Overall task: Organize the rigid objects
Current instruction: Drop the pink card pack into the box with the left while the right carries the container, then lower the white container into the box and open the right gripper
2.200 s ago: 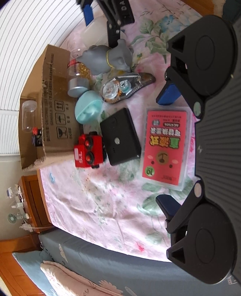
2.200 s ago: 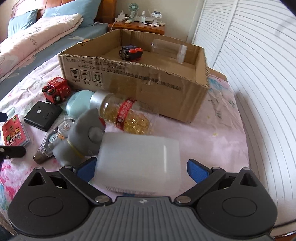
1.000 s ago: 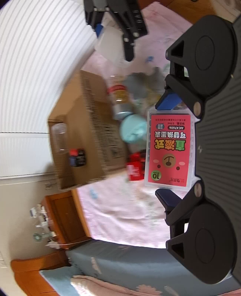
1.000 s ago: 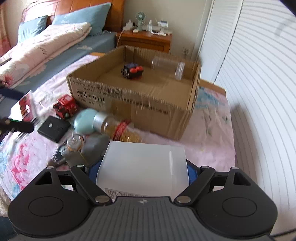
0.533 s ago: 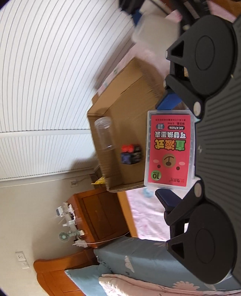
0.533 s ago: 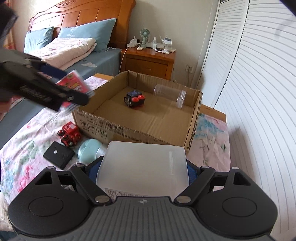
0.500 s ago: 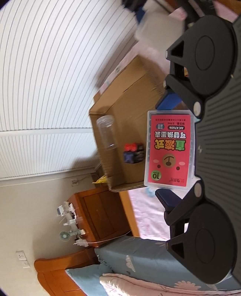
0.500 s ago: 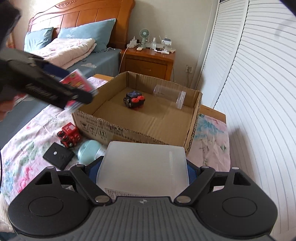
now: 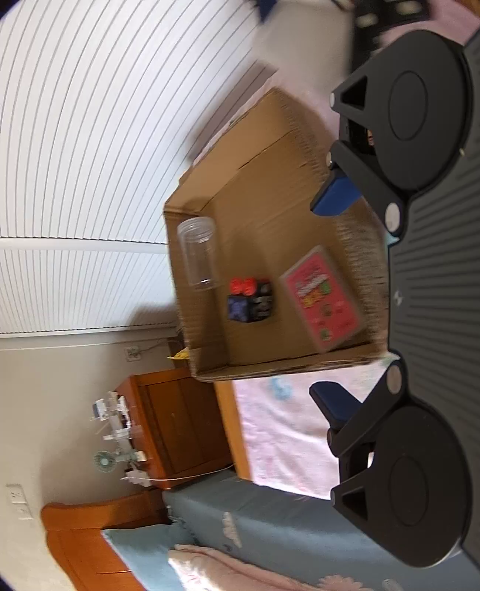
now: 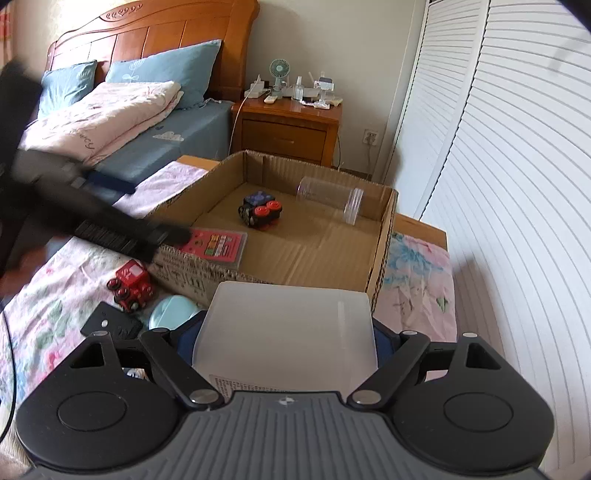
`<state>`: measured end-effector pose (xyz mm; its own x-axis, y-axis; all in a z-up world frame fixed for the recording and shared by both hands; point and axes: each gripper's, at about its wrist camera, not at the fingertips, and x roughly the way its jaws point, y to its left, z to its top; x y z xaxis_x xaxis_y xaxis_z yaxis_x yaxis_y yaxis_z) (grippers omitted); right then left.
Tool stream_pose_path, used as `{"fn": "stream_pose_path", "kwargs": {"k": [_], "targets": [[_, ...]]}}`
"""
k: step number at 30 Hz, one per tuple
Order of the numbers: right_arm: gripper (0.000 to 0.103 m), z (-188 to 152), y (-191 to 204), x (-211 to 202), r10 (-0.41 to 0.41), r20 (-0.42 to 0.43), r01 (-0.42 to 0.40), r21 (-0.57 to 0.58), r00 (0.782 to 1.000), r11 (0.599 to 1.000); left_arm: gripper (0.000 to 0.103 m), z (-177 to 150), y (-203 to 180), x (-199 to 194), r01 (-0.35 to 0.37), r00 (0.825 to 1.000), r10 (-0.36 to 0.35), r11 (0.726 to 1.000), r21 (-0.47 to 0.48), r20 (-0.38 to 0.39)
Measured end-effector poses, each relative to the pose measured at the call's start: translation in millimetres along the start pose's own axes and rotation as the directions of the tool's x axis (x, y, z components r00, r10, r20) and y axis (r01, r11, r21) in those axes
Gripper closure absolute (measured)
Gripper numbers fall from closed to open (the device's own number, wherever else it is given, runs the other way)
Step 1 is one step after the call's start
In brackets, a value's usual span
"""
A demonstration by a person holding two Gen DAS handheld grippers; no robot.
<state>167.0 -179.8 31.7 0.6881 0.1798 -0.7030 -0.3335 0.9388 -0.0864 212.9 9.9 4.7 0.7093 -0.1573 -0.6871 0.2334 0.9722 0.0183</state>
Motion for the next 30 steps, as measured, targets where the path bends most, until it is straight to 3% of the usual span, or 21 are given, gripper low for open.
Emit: {"fn": "stream_pose_path", "kwargs": {"k": [4, 10, 23, 25, 26, 27, 30], "targets": [[0.015, 11.5, -3.5, 4.4, 0.005, 0.01, -0.005, 0.005, 1.0, 1.0, 0.004, -20.9, -0.8, -18.9, 0.019, 1.0, -0.019, 1.0, -0.005, -0.013], [0.015, 33.8, -10.5, 20.6, 0.012, 0.013, -0.012, 0.032, 1.0, 0.999, 0.004, -45.7, -2.8, -41.3, -0.014, 1.0, 0.014, 1.0, -0.022, -0.003], [0.014, 76.9, -18.6, 64.6, -0.024, -0.001, 0.024, 0.098, 1.0, 0.995, 0.004, -66.4, 27.5, -62.3, -0.062, 0.998, 0.065, 0.991, -0.116, 0.022], [0.01, 80.8, -19.6, 69.5, -0.042, 0.009, 0.04, 0.111, 0.999, 0.993, 0.004, -68.0, 30.6, -62.2, -0.063, 0.998, 0.066, 0.989, -0.134, 0.018], [0.002, 82.2, -19.6, 71.3, -0.052, 0.01, 0.05, 0.112, 0.999, 0.992, 0.004, -68.6, 32.0, -62.1, -0.06, 0.998, 0.063, 0.988, -0.141, 0.018], [0.0, 82.7, -19.6, 71.5, -0.062, 0.014, 0.06, 0.114, 0.998, 0.992, 0.004, -69.4, 33.4, -62.0, -0.057, 0.998, 0.06, 0.987, -0.147, 0.018], [0.0, 81.2, -17.7, 68.3, -0.063, 0.024, 0.06, 0.109, 0.998, 0.992, 0.004, -71.2, 34.9, -60.9, -0.056, 0.998, 0.059, 0.987, -0.151, 0.014]]}}
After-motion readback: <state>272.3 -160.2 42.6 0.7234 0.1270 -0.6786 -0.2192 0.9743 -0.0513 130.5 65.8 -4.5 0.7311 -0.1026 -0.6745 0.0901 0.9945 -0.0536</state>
